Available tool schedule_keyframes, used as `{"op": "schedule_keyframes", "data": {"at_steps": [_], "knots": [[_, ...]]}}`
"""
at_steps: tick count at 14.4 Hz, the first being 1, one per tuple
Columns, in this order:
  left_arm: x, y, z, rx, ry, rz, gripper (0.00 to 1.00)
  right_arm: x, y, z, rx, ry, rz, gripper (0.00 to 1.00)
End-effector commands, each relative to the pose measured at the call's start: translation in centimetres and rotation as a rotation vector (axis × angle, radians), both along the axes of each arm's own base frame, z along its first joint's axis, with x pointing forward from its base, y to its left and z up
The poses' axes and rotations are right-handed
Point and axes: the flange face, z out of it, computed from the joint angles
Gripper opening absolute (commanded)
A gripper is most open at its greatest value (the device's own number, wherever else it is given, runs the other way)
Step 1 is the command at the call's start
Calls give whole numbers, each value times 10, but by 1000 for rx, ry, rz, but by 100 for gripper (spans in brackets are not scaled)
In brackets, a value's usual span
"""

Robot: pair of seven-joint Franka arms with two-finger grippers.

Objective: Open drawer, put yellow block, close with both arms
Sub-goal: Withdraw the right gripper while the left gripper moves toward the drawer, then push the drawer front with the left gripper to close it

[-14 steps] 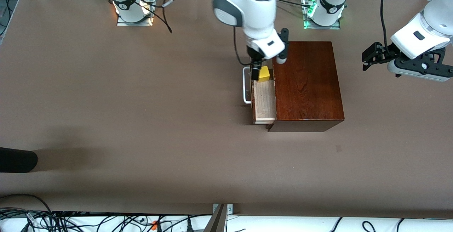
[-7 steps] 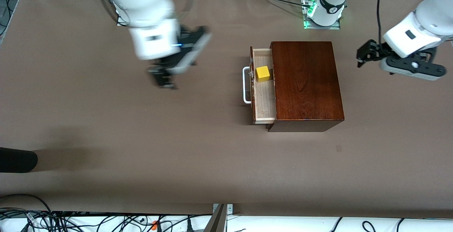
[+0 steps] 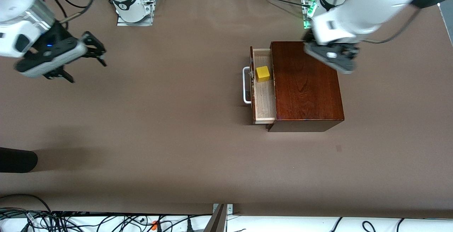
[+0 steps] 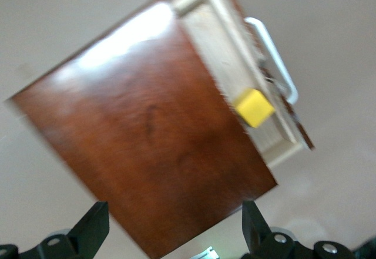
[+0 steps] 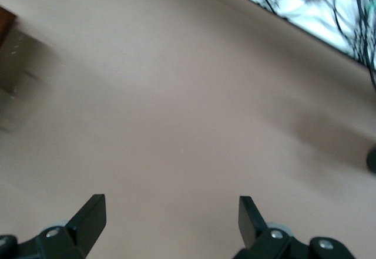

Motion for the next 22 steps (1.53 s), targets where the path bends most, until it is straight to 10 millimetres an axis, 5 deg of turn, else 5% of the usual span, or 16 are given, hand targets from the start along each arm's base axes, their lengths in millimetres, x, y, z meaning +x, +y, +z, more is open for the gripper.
{"op": "schedule_keyframes", "data": {"at_steps": [1, 6, 9, 13, 22], "knots": [[9, -20, -23, -161, 79, -194, 100, -14, -27, -2, 17, 43, -136, 100], [1, -91, -33, -371, -72, -598, 100, -9, -91, -12, 38, 109, -297, 100], [4, -133, -75, -448, -156, -738, 100, -7, -118, -19, 36, 138, -360, 100], [-35, -204, -129, -368, -250, -923, 100, -2, -125, -24, 30, 143, -368, 100], [-38, -220, -241, -127, -250, -970, 100, 11, -100, -42, 13, 172, -406, 100]]}}
